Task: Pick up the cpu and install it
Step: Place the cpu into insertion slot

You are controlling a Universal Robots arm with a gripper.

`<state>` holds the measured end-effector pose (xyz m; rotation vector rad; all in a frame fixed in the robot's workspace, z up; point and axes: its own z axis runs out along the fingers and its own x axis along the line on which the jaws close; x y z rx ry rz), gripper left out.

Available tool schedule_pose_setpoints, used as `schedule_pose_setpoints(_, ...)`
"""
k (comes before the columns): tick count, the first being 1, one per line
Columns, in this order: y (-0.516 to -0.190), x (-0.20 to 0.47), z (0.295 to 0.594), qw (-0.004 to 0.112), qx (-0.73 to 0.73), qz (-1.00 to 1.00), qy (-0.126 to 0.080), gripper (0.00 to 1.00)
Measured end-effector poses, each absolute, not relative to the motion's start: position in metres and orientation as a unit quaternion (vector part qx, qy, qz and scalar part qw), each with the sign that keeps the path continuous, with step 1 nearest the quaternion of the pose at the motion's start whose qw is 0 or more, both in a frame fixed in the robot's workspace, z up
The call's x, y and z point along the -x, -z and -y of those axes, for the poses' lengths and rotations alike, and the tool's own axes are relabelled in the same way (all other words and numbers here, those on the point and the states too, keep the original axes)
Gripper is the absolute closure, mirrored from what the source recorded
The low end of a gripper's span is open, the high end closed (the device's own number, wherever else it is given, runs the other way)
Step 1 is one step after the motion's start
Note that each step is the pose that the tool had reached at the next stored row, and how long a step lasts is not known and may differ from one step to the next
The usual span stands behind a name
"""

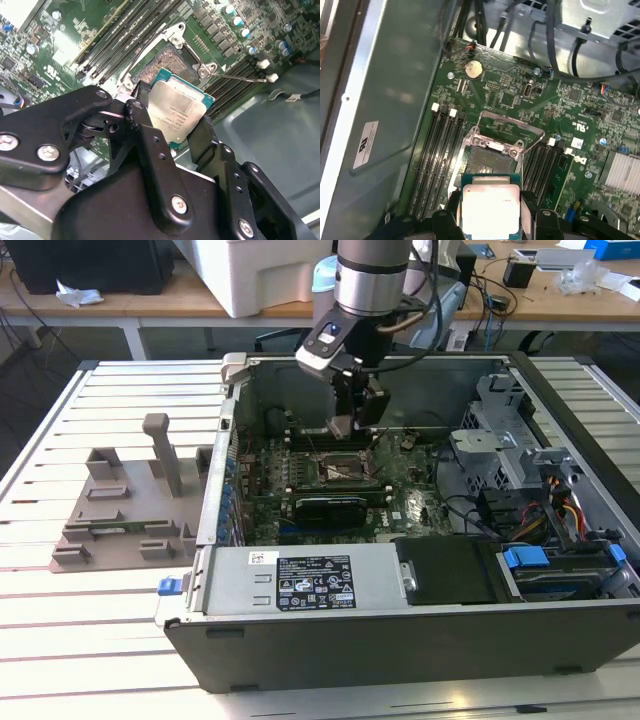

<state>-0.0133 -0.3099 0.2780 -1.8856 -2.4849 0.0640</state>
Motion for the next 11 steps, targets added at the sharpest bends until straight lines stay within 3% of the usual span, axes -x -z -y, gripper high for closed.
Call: schedule_pose_setpoints(11, -0.2780, 0.0133, 0.3099, 0.011, 0.666, 0.746, -0.021, 0.45)
